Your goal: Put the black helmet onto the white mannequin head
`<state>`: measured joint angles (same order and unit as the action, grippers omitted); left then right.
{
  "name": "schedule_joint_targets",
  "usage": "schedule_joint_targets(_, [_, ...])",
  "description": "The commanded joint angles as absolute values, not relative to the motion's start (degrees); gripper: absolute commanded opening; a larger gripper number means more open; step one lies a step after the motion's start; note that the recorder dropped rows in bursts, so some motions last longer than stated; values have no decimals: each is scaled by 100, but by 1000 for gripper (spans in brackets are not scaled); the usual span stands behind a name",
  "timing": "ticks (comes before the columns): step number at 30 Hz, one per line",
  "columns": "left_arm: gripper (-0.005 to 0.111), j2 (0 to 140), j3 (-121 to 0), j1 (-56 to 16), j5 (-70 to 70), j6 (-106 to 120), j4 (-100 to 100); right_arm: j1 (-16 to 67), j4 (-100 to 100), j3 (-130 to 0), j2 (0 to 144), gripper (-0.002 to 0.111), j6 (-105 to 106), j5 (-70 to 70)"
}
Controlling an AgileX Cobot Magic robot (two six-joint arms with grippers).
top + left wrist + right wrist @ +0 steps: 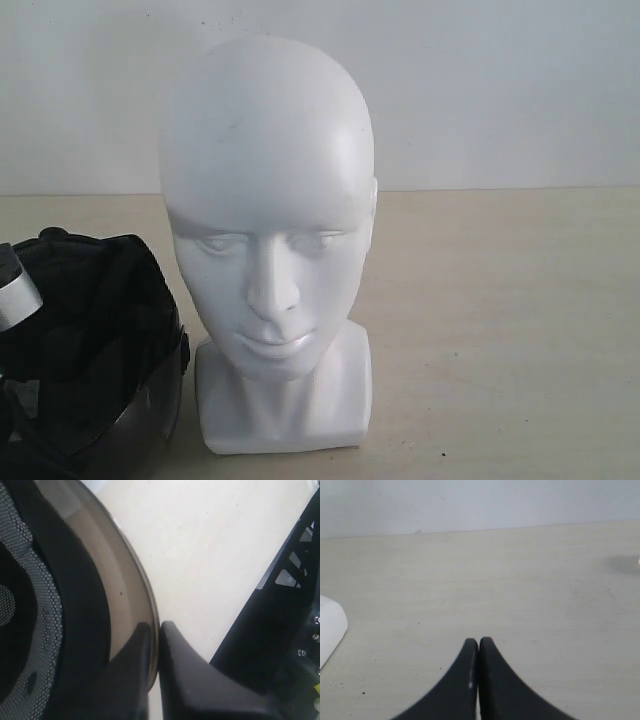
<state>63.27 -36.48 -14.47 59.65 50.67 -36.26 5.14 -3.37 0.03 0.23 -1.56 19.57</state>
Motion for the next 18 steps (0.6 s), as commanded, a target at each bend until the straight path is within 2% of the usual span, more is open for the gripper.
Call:
schedule_joint_targets(1, [4,6322,-3634,-1490,6115,4920,-3749,520,-328,0,0,0,-134,1917])
schedule_joint_targets(4, [4,6322,-3634,-1490,6115,4890,-3749,520,-328,0,0,0,-134,1917])
schedule_joint_targets(6, [9,6322,-3634,-1490,6115,4837,-3749,520,-328,0,0,0,-134,1917])
schedule_joint_targets(14, [47,6322,-3634,-1490,5799,4541,-3749,520,-328,0,0,0,-134,1917])
schedule_joint_targets(18, [48,6322,-3634,-1490,5799,4473,-3749,520,-328,0,0,0,-134,1917])
